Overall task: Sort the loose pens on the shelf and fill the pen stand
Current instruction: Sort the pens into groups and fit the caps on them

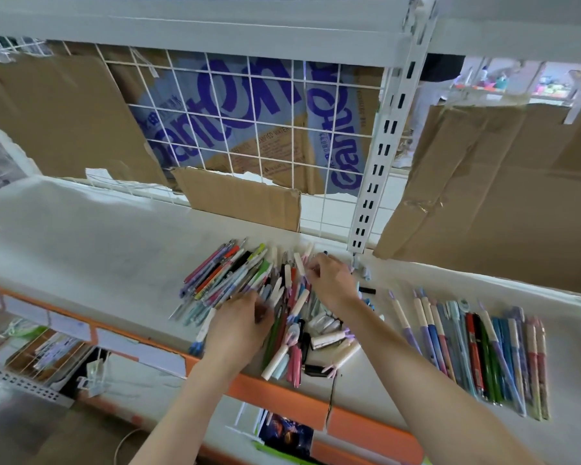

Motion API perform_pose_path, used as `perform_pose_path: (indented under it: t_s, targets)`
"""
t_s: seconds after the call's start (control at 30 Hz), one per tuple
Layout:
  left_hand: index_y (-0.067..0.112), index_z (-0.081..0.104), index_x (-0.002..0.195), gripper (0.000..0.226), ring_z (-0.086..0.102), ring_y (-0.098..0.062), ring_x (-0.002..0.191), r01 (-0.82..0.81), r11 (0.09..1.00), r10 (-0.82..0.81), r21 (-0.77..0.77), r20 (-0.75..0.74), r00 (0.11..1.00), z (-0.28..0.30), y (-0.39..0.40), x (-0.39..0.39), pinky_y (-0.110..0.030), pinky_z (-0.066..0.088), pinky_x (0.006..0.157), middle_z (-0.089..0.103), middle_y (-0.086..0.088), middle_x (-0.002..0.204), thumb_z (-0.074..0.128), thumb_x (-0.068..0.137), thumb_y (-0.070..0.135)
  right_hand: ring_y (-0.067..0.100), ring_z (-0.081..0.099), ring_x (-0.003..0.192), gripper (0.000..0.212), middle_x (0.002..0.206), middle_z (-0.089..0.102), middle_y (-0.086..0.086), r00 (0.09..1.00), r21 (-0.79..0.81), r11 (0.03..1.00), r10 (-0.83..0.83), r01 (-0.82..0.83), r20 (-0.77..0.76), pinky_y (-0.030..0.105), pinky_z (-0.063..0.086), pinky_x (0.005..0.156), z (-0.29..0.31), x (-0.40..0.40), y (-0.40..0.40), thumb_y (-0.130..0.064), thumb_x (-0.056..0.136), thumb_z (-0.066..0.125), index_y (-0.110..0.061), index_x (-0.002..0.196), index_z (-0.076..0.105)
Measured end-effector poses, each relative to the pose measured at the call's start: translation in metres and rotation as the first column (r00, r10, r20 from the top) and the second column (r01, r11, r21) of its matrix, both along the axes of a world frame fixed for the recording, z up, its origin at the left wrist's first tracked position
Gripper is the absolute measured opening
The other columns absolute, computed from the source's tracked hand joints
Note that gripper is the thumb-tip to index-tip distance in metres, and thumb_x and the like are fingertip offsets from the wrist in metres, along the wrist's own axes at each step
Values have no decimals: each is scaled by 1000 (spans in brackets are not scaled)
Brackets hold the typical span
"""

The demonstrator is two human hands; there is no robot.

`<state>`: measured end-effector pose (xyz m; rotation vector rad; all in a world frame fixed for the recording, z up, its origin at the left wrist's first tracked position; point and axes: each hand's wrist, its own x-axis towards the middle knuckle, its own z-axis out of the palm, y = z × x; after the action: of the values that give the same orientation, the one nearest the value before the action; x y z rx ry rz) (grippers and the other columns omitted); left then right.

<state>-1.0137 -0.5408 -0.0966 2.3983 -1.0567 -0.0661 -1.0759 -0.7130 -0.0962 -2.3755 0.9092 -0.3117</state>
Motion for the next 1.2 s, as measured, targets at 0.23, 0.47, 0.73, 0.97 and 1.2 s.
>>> perform_pose_path:
  t_s: [0.23,0.47,0.73,0.97,1.2]
  targets:
    - [12,61,87,14,50,-13,75,1,1000,0,-15,54,999,-9,0,-3,-23,40,61,58,-1,93,62,86,26,20,52,79,31,88,56,10,994,33,999,33,-30,-105,26,38,60,11,4,-4,-9,94,37,-1,79,63]
    - [11,62,90,16,57,-20,83,13,1000,-13,1,50,999,-9,1,-6,-24,39,66,55,-2,97,65,81,24,13,52,67,25,82,63,5,999,91,996,-18,21,-29,11,35,47,21,-13,-16,-11,95,43,-3,90,66]
    - [9,61,72,14,53,-22,82,64,998,-64,14,29,998,-11,7,-8,-27,42,69,51,-4,90,67,79,19,24,54,97,25,107,54,8,980,-71,997,-4,-10,-200,31,42,70,7,15,5,-25,93,48,-5,107,53]
    - [14,54,89,10,53,-8,56,-66,985,25,-158,-250,968,1,7,-5,-17,33,48,58,4,65,51,94,23,11,52,65,6,74,59,0,937,566,824,-187,-14,296,21,42,60,22,-14,-5,-11,84,66,-13,88,62]
    - [21,58,94,10,61,-16,66,-89,964,-20,-249,-403,915,5,4,-4,-23,43,56,65,2,76,52,94,29,16,59,69,18,80,64,13,812,822,538,-386,-188,438,25,46,61,26,-46,-17,4,84,62,-5,72,52]
